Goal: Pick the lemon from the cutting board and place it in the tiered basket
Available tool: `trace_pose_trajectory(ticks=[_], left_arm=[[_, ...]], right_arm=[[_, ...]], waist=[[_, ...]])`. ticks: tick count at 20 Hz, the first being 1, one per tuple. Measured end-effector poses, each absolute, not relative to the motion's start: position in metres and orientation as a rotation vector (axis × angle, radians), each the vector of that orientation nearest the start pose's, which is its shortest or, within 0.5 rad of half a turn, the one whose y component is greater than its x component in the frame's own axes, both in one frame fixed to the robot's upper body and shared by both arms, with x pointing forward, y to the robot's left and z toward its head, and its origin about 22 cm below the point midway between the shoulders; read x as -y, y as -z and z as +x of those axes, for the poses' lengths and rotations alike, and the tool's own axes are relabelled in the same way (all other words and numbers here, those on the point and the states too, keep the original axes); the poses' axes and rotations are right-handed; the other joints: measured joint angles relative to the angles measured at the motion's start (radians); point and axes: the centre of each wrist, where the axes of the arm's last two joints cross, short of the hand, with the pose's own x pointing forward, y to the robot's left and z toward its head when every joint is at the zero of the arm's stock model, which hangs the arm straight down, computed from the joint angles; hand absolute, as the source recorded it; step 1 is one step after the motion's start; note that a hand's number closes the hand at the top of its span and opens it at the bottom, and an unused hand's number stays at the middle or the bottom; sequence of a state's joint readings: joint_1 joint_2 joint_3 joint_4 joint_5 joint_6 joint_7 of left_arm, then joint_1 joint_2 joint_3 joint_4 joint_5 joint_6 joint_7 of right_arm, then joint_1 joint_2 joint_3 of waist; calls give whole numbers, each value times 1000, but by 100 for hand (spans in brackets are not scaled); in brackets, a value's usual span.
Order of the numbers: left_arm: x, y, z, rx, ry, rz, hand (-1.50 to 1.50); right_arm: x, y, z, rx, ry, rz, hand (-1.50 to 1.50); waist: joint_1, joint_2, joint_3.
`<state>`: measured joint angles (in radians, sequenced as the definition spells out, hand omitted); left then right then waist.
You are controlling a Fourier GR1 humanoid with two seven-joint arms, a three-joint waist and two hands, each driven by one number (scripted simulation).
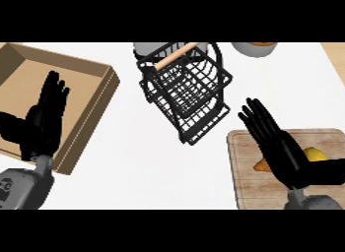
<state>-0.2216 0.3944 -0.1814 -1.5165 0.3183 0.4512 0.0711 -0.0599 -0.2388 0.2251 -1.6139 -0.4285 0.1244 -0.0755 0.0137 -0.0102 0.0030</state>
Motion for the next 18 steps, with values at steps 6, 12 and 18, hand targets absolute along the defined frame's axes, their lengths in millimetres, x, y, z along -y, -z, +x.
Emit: trace_pose_trajectory(ticks=[6,12,18], left_arm=[[-247,-45,278,1598,32,148,0],[-228,-20,265,1550,173,-5,0],[-230,2,260,1528,222,-47,0]], right_arm=[[282,-26,265,1622,185,-52,-150],[317,-19,284,1523,512,-556,-150],[311,-32,304,1503,459,-887,-150]], waist=[[-33,18,-6],[-18,29,-7],[-13,16,-7]])
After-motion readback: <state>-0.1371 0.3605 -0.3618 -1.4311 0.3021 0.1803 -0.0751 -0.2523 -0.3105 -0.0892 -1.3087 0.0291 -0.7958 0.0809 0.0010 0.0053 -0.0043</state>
